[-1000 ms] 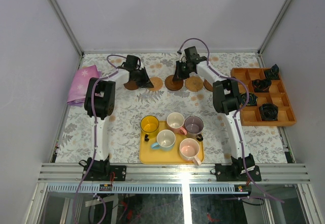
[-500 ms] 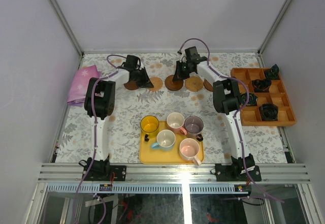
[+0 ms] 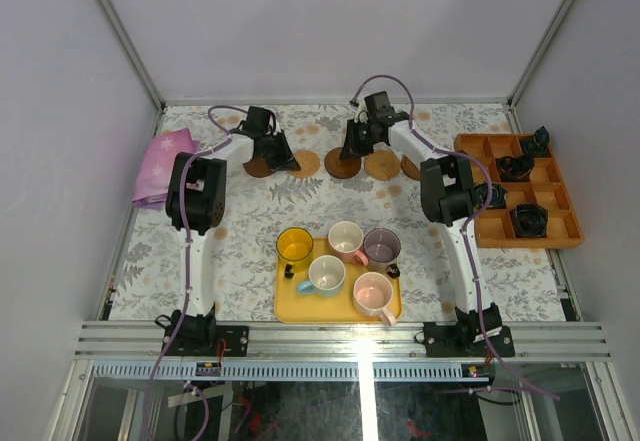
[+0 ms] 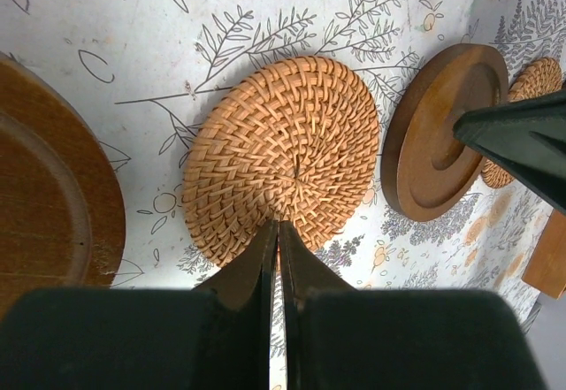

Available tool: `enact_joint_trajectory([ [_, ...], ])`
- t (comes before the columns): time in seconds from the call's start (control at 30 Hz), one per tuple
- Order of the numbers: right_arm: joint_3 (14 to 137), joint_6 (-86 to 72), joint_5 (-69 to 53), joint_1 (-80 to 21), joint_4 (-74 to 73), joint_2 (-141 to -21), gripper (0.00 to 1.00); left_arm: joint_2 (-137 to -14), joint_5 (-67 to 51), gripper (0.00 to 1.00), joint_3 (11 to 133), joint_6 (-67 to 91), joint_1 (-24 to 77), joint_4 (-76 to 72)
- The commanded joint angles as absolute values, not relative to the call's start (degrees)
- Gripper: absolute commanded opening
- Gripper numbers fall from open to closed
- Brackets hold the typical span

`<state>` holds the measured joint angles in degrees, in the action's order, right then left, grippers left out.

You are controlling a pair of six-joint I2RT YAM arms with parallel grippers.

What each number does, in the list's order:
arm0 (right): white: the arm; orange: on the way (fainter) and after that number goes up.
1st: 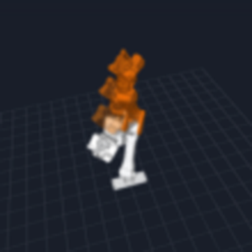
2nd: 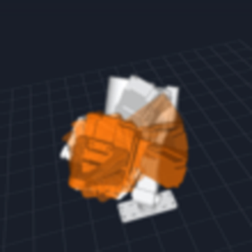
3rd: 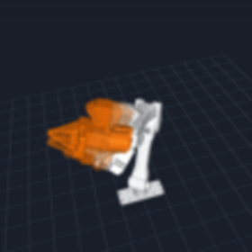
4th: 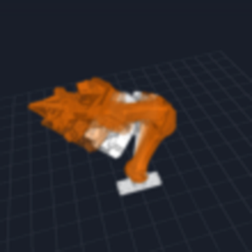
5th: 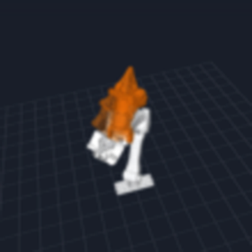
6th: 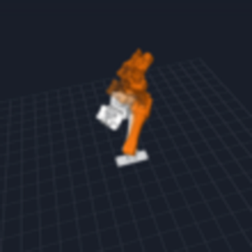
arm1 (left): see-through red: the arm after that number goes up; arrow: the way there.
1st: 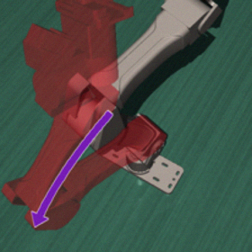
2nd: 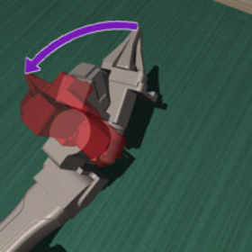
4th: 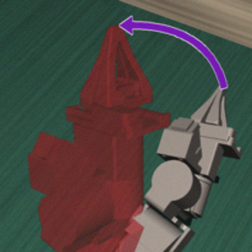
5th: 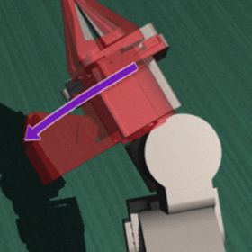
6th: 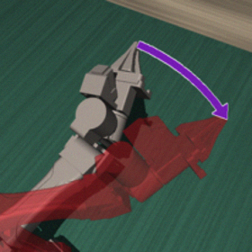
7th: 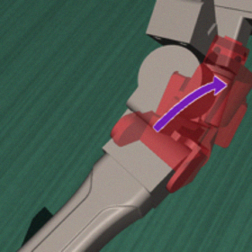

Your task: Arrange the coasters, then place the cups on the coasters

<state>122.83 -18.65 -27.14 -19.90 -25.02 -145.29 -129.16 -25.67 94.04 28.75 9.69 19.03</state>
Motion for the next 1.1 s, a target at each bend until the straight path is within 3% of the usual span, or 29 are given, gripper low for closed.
enact_joint_trajectory([
  [0.0,122.13,-19.2,-29.58,-19.93,-22.91,-137.4,0.18,-129.7,-26.31,0.02,95.91,28.48,9.4,18.13],
  [0.13,120.65,-19.39,-29.88,-19.92,-21.12,-132.56,0.3,-127.9,-27.86,0.02,95.44,29.22,9.4,16.85],
  [0.3,117.45,-20.17,-28.78,-19.95,-17.44,-126.64,0.31,-124.86,-30.5,0.03,95.23,30.85,9.4,14.62],
  [0.5,111.63,-18.71,-20.49,-19.83,-18.3,-122.06,0.24,-122.17,-31.16,0.04,95.16,31.29,9.33,13.54],
  [0.77,101.93,-17.66,-11.8,-18.31,-21.28,-119.23,0.05,-121.67,-32.74,0.05,93.86,30.39,9.33,13.24],
  [1.07,96.59,-19.76,-9.05,-15.18,-22.17,-118.58,0.03,-119.56,-31.86,0.07,91.67,29.92,9.08,11.14],
])
